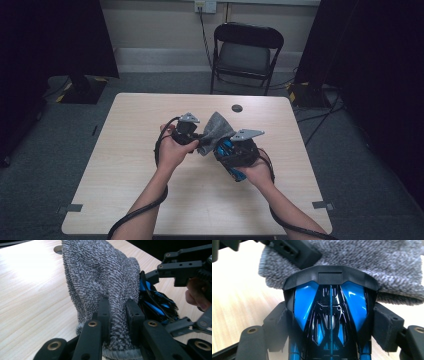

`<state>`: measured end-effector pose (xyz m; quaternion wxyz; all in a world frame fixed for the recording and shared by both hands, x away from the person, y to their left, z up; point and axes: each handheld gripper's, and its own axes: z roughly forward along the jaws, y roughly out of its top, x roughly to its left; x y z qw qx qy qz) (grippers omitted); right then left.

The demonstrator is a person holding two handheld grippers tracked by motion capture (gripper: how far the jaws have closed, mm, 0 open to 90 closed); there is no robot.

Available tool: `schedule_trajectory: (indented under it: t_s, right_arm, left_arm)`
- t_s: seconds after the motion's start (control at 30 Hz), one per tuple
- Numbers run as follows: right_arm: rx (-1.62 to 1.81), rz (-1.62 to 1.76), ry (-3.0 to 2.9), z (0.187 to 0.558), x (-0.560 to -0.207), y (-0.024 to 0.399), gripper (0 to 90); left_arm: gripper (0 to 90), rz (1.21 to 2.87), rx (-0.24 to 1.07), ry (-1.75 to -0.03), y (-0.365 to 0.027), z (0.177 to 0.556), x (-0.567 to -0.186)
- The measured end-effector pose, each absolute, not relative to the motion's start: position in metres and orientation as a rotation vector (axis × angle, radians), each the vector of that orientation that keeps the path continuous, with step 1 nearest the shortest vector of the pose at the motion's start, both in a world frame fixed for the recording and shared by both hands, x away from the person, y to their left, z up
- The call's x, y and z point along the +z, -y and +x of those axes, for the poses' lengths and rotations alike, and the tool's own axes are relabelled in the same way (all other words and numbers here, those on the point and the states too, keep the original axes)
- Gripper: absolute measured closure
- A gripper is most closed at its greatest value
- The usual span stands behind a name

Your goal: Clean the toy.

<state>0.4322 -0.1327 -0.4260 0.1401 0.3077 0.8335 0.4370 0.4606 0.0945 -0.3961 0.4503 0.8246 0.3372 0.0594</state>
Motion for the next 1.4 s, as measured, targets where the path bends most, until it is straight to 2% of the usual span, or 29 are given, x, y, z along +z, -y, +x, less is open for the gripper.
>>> schedule_trajectory:
  t_s: [1.4]
  right_arm:
    - [1.195, 0.968, -2.345, 0.451, -0.422, 0.153, 25.1]
  left_arm:
    - [76.9, 2.037, 0.106, -0.786, -0.105, 0.448, -0.394]
